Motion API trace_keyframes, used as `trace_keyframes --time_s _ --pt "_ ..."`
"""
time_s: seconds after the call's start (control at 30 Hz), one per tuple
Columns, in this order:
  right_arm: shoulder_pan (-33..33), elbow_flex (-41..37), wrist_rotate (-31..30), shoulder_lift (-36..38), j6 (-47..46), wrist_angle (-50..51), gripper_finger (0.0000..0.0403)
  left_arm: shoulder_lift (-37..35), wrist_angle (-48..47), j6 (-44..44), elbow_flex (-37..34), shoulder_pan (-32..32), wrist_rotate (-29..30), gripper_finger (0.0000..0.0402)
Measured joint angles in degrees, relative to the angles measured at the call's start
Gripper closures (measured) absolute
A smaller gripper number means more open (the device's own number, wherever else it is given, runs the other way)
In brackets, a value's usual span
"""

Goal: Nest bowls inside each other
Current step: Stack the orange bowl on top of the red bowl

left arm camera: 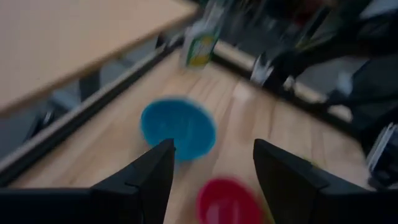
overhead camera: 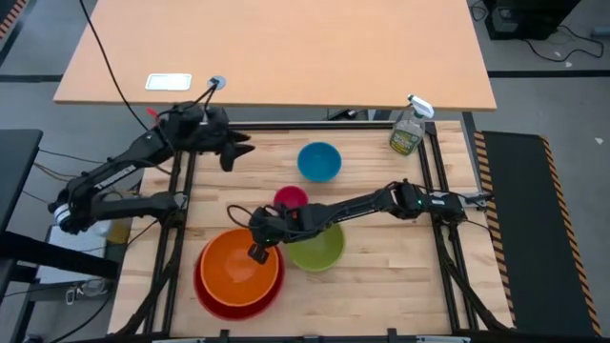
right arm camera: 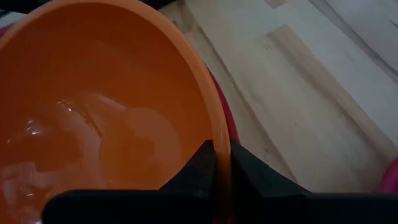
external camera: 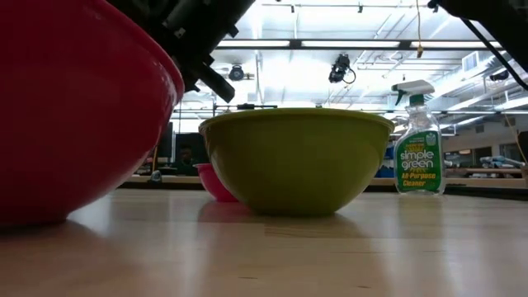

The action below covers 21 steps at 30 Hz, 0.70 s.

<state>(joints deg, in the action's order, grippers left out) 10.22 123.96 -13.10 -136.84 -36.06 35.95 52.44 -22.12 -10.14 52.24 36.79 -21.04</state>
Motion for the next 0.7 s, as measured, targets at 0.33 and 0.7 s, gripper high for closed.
trace_keyframes --time_s 0.33,0.7 --pt "-2.1 0.0 0.1 0.0 -0.2 3.4 0.0365 6.4 34.7 -12.3 -3.2 -16.7 4.8 0.018" --pt "-3.2 0.0 3.8 0.0 1.8 3.6 0.0349 6.4 36.9 -10.0 -5.2 -40.5 20.4 0.018"
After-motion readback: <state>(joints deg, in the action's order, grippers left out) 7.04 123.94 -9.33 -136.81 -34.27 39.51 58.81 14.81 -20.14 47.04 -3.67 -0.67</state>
